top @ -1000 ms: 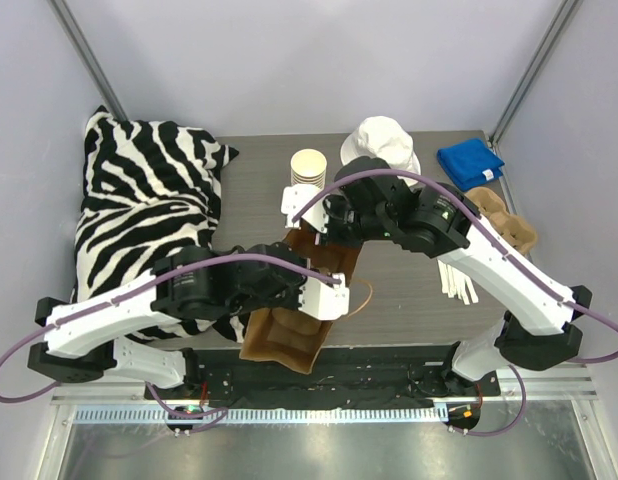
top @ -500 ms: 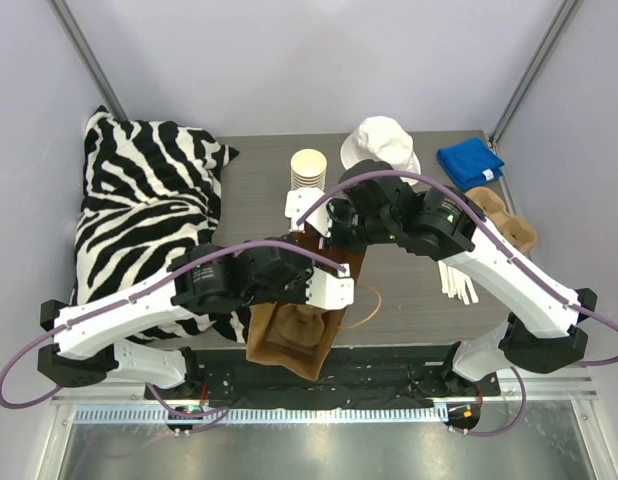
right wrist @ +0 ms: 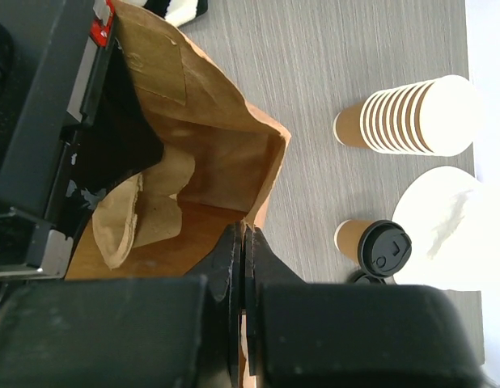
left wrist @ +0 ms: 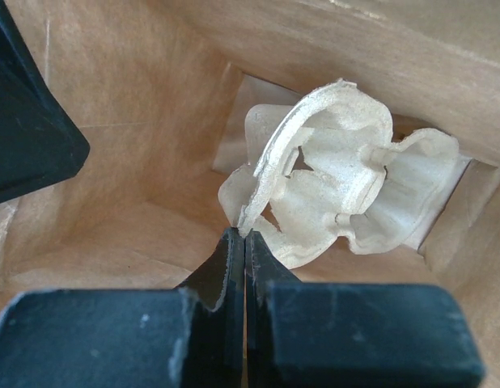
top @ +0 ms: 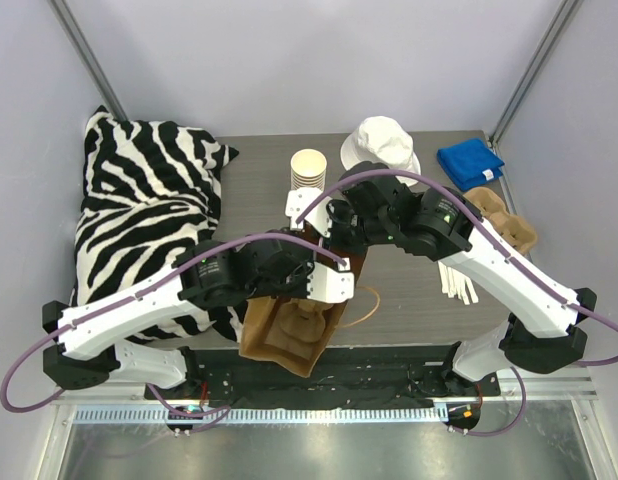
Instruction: Pack the takeout coffee
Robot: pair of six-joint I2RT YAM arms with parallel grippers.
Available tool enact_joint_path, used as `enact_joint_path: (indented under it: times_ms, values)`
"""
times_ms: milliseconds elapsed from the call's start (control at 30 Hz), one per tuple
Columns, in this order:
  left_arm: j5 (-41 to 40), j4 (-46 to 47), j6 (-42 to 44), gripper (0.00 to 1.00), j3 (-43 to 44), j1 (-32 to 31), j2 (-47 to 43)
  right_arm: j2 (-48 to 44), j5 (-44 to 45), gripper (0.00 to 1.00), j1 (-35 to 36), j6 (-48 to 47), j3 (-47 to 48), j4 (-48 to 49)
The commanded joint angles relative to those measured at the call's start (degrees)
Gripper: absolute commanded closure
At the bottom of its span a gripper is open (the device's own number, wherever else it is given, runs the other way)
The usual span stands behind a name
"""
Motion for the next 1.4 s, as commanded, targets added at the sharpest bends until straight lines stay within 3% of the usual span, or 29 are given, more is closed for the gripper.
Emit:
enact_joint_path:
  times_ms: [0,300,833,1367]
  values:
    - [-1.6,2.2,1.2,1.0,2.1,-1.2,-1.3,-1.1,0.4,0.99,0.6,1.1,0.5,1.3]
    - [-4.5,4.9,1.1,1.0,-1.6,-2.7,-0.9,-2.0,2.5,0.99,0.6,1.7,-0.5,1.6]
    - [3.0,7.0,3.5,1.0,-3.1,2.7,1.2,-2.9,3.0,0.99,0.6,1.1,-3.7,2.1]
    - [4.5,10.6,5.9,0.98,-4.7,6.2,3.0,-2.9,3.7,0.99,0.6,1.0,-5.7,2.5]
